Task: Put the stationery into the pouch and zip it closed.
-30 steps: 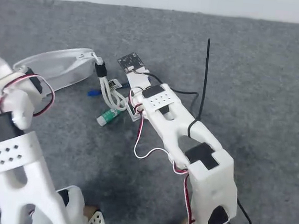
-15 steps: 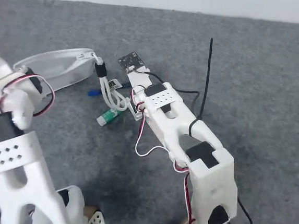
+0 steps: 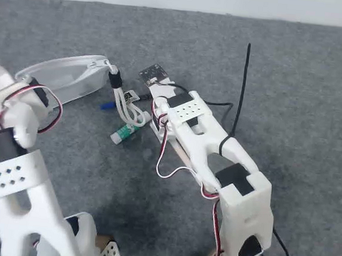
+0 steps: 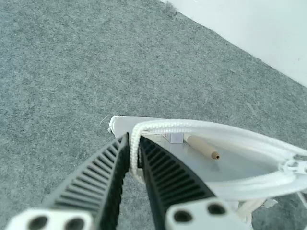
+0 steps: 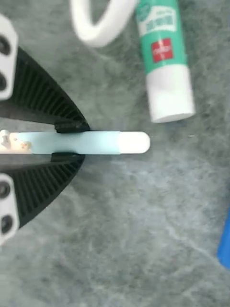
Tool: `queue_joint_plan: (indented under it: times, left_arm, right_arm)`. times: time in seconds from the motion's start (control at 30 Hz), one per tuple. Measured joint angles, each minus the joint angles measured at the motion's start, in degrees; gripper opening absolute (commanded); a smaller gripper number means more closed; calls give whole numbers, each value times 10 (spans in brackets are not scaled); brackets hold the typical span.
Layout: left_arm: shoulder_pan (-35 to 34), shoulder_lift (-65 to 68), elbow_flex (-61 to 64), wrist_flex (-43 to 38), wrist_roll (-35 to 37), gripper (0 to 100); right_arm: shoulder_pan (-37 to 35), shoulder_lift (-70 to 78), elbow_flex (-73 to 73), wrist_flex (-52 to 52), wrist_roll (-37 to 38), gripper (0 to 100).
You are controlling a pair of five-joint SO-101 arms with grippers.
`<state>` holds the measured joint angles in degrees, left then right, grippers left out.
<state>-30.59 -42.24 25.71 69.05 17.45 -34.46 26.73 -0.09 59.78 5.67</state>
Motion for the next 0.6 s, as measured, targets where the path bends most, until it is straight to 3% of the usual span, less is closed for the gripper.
queue_joint_plan:
  times: [0.6]
  left_arm:
    - [0,0,0,0,0,11]
  right_arm:
    - [21,-164,3,98,1,6]
